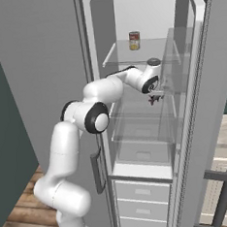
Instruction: Pick fish from the fridge and place it on the plate on the counter.
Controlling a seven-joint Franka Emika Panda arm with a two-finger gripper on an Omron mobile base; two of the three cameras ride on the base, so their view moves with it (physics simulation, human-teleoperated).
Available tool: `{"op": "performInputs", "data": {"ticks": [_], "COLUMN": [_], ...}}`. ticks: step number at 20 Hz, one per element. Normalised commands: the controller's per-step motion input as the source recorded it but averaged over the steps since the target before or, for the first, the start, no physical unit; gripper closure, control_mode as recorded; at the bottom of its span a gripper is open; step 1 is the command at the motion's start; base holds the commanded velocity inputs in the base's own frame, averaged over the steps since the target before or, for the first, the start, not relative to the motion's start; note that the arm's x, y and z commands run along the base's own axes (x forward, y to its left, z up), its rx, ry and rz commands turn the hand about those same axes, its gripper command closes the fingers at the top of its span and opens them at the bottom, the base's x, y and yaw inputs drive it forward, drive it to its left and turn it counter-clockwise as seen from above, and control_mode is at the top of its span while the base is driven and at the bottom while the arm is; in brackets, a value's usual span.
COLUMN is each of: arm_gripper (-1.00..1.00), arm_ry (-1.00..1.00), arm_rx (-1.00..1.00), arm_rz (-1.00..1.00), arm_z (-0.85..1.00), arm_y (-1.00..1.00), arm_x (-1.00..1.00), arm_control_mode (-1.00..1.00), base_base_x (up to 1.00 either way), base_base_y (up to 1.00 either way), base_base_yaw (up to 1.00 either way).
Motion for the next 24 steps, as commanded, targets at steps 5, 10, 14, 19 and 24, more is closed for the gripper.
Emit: {"op": "performInputs", "data": {"ticks": [5,10,14,19,24], "arm_gripper": [1.00,1.00,1.00,1.00,1.00], "arm_ry": [0.00,0.00,0.00,0.00,0.00], "arm_rx": [0.00,0.00,0.00,0.00,0.00], "arm_rz": [0.00,0.00,0.00,0.00,0.00], "arm_z": [0.00,0.00,0.00,0.00,-0.03], "arm_y": [0.00,0.00,0.00,0.00,0.00], "arm_x": [0.00,0.00,0.00,0.00,0.00], "arm_control_mode": [-1.00,-1.00,-1.00,-1.00,-1.00], "base_base_x": [0.00,0.00,0.00,0.00,0.00], "base_base_y": [0.00,0.00,0.00,0.00,0.00], "base_base_yaw": [0.00,0.00,0.00,0.00,0.00]}}
